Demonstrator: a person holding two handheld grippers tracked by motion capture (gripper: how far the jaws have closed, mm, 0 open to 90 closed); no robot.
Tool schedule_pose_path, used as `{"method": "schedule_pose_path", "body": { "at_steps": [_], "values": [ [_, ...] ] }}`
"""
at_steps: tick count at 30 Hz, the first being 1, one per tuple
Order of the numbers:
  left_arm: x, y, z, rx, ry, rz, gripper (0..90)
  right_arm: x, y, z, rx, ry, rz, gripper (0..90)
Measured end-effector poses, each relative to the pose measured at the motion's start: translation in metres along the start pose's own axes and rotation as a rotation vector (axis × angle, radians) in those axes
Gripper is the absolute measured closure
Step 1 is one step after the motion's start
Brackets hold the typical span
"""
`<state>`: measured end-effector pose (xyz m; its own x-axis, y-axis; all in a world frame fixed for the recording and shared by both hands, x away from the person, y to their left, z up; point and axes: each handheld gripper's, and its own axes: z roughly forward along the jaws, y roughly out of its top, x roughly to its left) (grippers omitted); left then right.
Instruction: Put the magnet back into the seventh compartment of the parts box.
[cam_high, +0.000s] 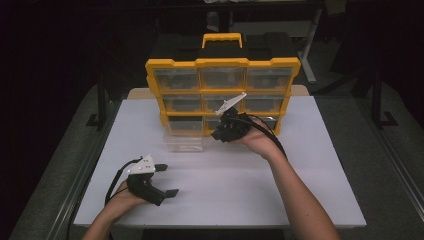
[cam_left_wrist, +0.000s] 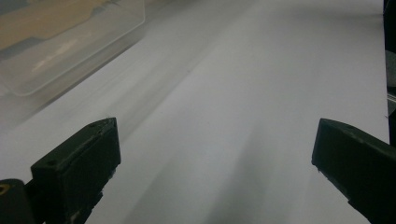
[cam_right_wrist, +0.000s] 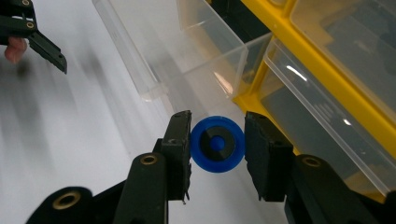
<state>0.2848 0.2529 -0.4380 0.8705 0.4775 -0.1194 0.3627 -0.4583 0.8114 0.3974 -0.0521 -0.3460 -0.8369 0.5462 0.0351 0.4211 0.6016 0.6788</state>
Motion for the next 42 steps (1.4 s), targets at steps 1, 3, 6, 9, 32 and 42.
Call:
{"method": "schedule_pose_path", "body": {
  "at_steps": [1, 3, 6, 9, 32, 42],
  "values": [
    [0.000, 0.000, 0.000, 0.000, 0.001, 0.000, 0.7, 0.000, 0.001, 0.001, -0.001, 0.000, -0.004, 61.0],
    [0.000, 0.000, 0.000, 0.000, 0.001, 0.000, 0.7, 0.001, 0.004, 0.002, -0.001, 0.002, -0.004, 61.0],
    [0.000, 0.000, 0.000, -0.003, 0.001, 0.000, 0.7, 0.001, 0.007, 0.003, -0.004, 0.006, -0.009, 61.0],
    [0.000, 0.000, -0.001, -0.003, 0.000, -0.001, 0.7, 0.001, 0.011, 0.004, -0.006, 0.003, -0.012, 61.0],
    [0.000, 0.001, -0.001, -0.010, -0.001, -0.006, 0.7, 0.012, 0.037, 0.019, -0.024, 0.030, -0.048, 61.0],
    [0.000, 0.001, -0.002, -0.012, -0.004, -0.008, 0.7, 0.018, 0.048, 0.030, -0.023, 0.047, -0.053, 61.0]
  ]
}}
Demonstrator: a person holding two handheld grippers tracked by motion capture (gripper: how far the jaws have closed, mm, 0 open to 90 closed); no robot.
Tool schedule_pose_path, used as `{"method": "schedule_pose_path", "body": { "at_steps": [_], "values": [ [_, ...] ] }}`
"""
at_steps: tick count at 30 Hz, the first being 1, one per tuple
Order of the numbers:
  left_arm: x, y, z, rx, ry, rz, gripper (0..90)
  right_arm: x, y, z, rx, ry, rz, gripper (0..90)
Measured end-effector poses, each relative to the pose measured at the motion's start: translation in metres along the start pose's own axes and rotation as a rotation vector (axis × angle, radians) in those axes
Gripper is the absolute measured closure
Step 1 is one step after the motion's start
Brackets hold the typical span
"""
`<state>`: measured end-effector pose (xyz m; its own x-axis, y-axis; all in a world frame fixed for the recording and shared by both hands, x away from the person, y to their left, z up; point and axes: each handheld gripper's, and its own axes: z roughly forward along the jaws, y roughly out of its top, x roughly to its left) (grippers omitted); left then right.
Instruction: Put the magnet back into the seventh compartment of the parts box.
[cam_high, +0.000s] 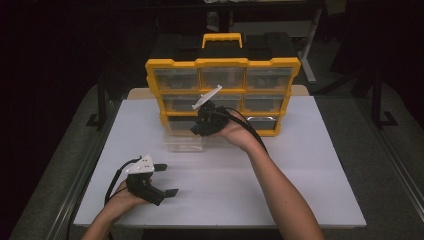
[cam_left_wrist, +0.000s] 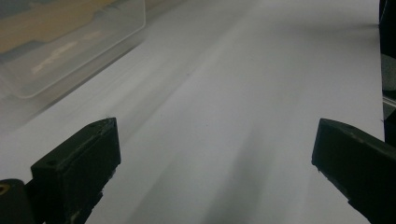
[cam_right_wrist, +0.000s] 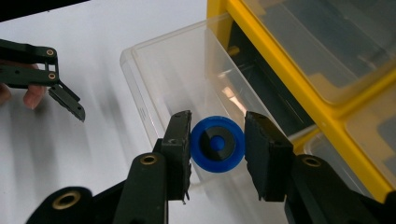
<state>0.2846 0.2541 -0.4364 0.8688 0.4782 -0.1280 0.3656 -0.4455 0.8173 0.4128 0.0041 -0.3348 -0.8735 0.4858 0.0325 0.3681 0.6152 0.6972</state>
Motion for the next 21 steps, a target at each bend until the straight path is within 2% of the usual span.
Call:
{"method": "schedule_pose_path", "body": {
  "at_steps": [21],
  "values": [
    [0.000, 0.000, 0.000, -0.003, -0.003, 0.002, 0.8, 0.005, 0.014, 0.032, 0.012, 0.032, -0.027, 60.9]
  ]
}}
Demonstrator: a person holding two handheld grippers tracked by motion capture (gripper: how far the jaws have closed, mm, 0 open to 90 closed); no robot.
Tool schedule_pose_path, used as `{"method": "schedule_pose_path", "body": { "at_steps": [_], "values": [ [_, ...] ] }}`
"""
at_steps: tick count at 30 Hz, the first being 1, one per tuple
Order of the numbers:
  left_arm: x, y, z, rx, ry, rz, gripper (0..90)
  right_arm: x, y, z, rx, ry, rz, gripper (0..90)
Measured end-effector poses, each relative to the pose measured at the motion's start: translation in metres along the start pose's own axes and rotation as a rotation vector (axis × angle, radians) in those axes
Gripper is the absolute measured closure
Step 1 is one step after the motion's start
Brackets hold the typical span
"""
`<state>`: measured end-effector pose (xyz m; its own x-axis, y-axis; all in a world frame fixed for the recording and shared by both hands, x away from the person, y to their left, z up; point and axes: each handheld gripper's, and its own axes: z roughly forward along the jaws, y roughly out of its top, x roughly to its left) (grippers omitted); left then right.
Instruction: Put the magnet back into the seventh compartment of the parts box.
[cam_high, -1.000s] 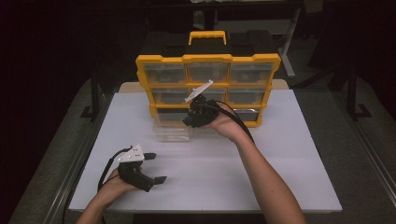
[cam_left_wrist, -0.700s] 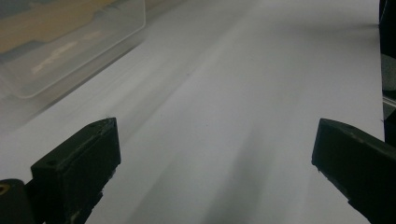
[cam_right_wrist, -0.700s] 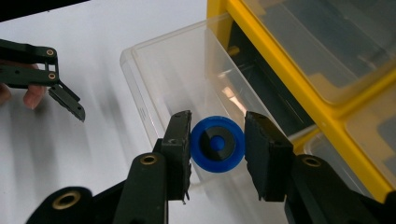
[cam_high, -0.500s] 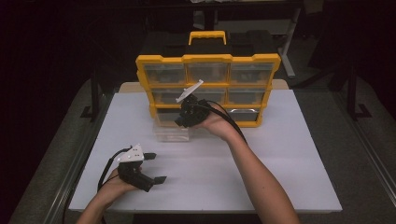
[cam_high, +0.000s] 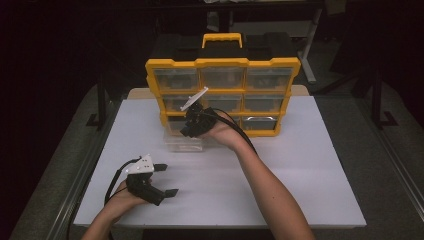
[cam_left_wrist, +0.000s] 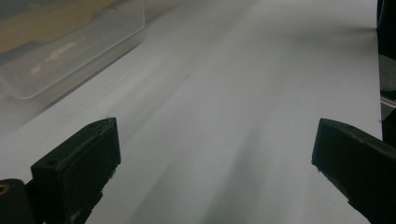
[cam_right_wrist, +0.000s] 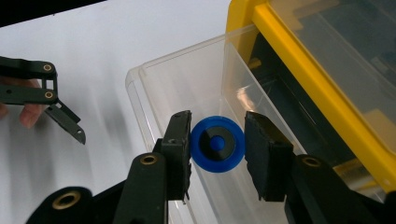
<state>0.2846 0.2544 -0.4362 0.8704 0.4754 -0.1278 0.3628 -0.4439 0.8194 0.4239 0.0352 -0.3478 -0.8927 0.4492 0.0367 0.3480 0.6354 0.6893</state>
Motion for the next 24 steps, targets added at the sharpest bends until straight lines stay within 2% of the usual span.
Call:
{"method": "schedule_pose_path", "body": {
  "at_steps": [1, 15, 20, 22, 24],
  "values": [
    [0.000, 0.000, 0.000, 0.000, 0.000, -0.001, 0.7, 0.001, 0.001, 0.001, 0.006, 0.008, 0.014, 60.9],
    [0.000, 0.000, 0.000, -0.001, -0.002, 0.001, 0.7, -0.003, 0.000, 0.019, 0.026, 0.020, -0.001, 60.9],
    [0.000, 0.000, 0.000, -0.001, -0.003, 0.000, 0.7, -0.005, 0.000, 0.020, 0.023, 0.025, 0.001, 60.8],
    [0.000, 0.000, 0.000, 0.000, -0.003, 0.001, 0.7, -0.004, 0.000, 0.019, 0.026, 0.025, 0.020, 60.2],
    [0.000, 0.000, 0.000, -0.001, -0.002, 0.001, 0.7, -0.005, 0.000, 0.019, 0.022, 0.027, 0.014, 55.9]
  ]
}}
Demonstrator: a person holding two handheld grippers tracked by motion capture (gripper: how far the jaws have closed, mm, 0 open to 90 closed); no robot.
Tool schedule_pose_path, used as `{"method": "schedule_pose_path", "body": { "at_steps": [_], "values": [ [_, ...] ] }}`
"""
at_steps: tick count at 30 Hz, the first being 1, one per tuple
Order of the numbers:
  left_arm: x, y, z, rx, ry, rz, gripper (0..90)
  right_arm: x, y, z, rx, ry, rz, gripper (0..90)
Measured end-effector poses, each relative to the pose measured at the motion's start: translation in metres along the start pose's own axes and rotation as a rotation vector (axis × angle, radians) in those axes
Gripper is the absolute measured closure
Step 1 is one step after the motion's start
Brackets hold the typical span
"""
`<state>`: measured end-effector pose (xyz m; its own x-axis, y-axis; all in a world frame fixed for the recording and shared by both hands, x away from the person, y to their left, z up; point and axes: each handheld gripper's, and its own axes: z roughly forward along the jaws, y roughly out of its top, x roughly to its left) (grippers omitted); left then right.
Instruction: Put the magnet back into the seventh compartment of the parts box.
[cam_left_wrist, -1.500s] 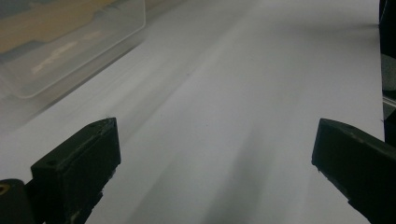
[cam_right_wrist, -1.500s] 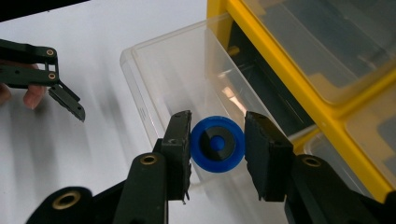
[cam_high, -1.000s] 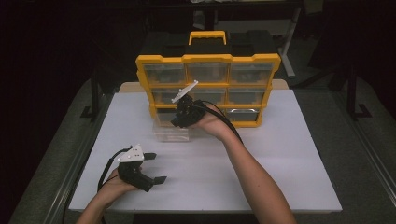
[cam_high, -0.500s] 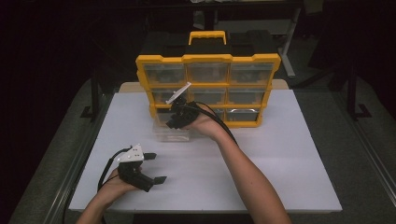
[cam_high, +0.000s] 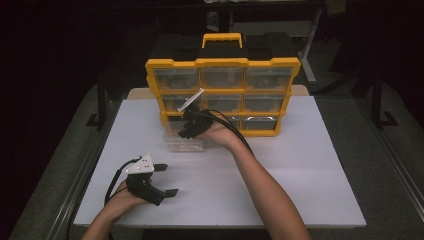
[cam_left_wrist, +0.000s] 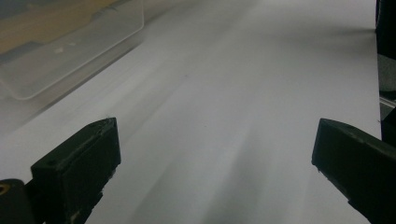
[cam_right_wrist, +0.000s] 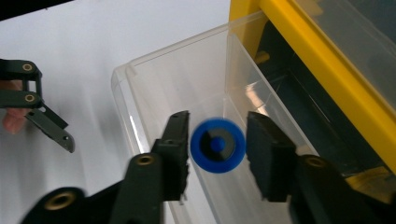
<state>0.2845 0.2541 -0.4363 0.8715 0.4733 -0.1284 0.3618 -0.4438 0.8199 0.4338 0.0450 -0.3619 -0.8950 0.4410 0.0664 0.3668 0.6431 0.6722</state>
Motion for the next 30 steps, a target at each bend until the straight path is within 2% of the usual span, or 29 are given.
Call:
{"method": "schedule_pose_path", "body": {
  "at_steps": [10, 13, 16, 24, 26, 27, 30],
  "values": [
    [0.000, 0.000, 0.000, 0.001, 0.000, -0.002, 0.7, -0.001, 0.000, -0.005, -0.006, -0.006, -0.006, 51.3],
    [0.000, 0.000, 0.000, 0.000, 0.000, -0.003, 0.7, 0.000, 0.000, -0.010, -0.011, -0.012, 0.020, 50.7],
    [0.000, 0.000, 0.000, 0.000, -0.001, -0.003, 0.7, -0.001, 0.000, -0.016, -0.020, -0.027, 0.022, 49.9],
    [0.000, -0.001, 0.001, 0.005, 0.001, -0.004, 0.7, -0.003, -0.002, -0.033, -0.034, -0.033, 0.031, 46.3],
    [0.000, -0.001, 0.001, 0.005, 0.001, -0.004, 0.7, -0.003, -0.002, -0.036, -0.037, -0.029, 0.034, 45.3],
    [0.000, -0.001, 0.001, 0.006, 0.001, -0.004, 0.7, -0.002, -0.003, -0.038, -0.038, -0.017, 0.052, 45.0],
    [0.000, -0.001, 0.001, 0.009, 0.001, -0.004, 0.7, -0.002, -0.005, -0.043, -0.038, -0.031, 0.040, 43.2]
  ]
}}
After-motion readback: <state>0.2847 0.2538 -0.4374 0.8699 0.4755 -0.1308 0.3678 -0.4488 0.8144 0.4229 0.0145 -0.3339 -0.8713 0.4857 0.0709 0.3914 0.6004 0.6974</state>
